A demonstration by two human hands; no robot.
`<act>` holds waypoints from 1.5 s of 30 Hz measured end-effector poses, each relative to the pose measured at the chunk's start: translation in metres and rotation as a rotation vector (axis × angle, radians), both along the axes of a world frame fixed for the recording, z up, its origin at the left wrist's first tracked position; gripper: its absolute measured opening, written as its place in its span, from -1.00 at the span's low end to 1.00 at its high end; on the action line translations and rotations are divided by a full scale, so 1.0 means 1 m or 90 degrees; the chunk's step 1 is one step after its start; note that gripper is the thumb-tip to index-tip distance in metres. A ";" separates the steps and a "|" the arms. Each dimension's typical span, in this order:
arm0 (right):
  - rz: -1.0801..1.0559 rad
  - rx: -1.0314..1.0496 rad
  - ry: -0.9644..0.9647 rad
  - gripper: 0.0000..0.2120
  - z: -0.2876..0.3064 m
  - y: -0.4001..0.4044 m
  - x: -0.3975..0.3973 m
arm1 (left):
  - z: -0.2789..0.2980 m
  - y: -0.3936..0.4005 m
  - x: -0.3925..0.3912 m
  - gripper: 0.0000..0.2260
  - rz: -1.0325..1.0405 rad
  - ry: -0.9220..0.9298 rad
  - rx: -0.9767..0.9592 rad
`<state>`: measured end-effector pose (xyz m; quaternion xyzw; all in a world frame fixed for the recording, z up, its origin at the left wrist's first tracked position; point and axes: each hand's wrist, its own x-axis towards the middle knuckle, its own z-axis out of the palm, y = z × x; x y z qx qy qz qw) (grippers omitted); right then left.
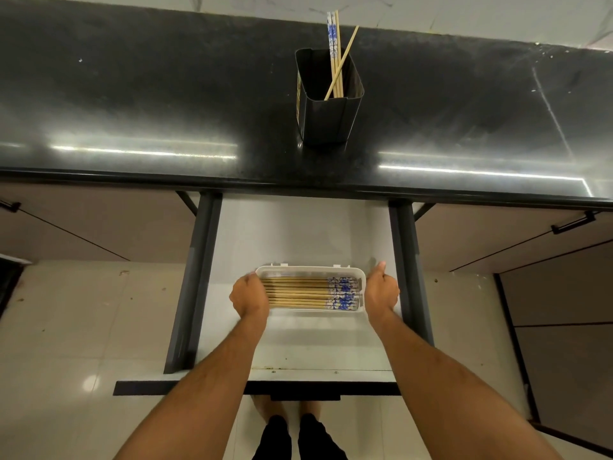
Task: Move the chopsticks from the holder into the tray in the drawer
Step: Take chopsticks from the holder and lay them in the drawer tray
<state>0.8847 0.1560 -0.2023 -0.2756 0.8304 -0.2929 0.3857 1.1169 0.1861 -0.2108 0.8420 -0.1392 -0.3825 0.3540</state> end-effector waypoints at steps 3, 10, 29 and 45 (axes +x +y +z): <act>-0.003 0.019 -0.024 -0.52 0.002 0.000 0.004 | 0.002 0.000 -0.003 -0.69 -0.020 0.005 0.015; 0.032 0.027 0.000 -0.56 0.005 0.003 0.017 | 0.004 0.000 -0.004 -0.73 -0.040 0.016 0.023; 0.453 -0.222 0.407 -0.58 0.079 -0.055 0.015 | 0.080 -0.058 0.011 -0.63 -0.328 -0.300 -0.169; 0.459 -0.496 0.587 -0.58 0.246 -0.200 0.049 | 0.249 -0.225 -0.009 -0.69 -0.403 -0.556 -0.486</act>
